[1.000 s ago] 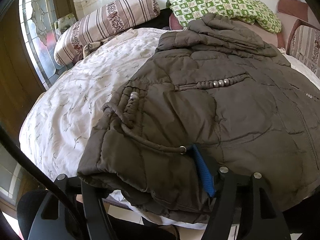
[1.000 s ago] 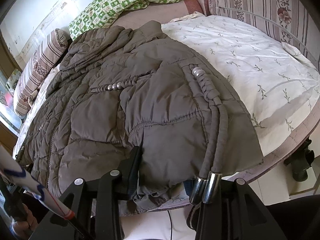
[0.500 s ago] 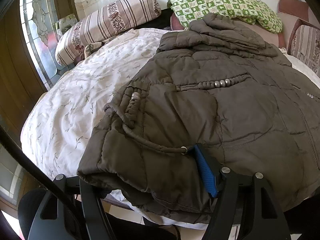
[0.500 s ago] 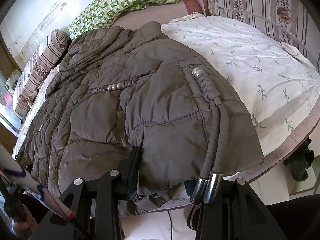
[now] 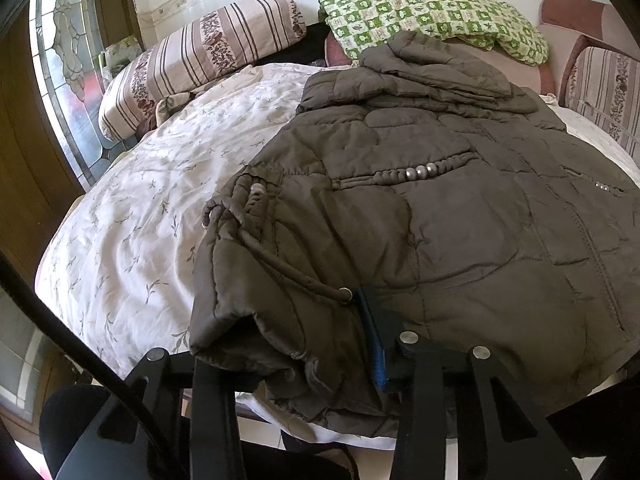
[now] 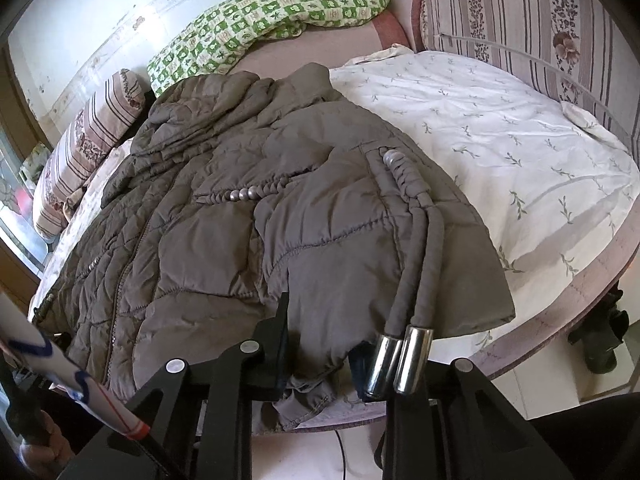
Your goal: Fold large clothes
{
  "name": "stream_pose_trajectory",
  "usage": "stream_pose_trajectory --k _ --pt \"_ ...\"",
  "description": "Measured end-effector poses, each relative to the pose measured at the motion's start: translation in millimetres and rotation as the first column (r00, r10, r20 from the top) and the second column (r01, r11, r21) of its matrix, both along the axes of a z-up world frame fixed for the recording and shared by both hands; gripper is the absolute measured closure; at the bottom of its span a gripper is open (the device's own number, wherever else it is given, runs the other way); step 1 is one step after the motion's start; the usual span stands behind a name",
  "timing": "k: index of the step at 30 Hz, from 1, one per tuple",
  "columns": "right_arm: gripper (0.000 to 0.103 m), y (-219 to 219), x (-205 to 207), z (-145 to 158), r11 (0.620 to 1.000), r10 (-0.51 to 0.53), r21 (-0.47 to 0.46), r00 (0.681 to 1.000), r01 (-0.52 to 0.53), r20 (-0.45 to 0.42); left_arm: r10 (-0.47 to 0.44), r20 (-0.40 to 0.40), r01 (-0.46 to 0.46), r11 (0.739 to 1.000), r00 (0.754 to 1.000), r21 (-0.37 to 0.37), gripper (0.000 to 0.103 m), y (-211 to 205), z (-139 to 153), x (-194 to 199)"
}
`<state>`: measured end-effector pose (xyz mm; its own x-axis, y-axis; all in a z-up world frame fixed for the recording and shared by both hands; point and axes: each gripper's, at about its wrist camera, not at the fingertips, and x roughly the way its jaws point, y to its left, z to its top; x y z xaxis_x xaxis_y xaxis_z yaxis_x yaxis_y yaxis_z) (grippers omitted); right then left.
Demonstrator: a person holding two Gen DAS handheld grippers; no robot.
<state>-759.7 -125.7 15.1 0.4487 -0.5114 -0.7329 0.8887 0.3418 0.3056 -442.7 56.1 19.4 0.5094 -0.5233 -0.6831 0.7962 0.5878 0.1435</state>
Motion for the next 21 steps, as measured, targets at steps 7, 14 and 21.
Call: stream_pose_trajectory --k 7,14,21 --pt "0.079 2.1 -2.0 1.4 1.000 0.001 0.000 1.000 -0.001 0.015 0.000 0.001 0.000 1.000 1.000 -0.001 0.067 -0.4 -0.1 -0.5" --pt "0.081 3.3 -4.0 4.5 1.000 0.002 -0.008 0.999 -0.002 0.033 0.001 0.003 -0.001 1.000 1.000 0.000 0.069 0.4 0.9 -0.9" --pt "0.083 5.2 -7.3 9.4 1.000 0.004 -0.022 0.999 -0.003 0.053 0.004 0.002 -0.004 1.000 1.000 -0.002 0.071 3.3 3.7 -1.4"
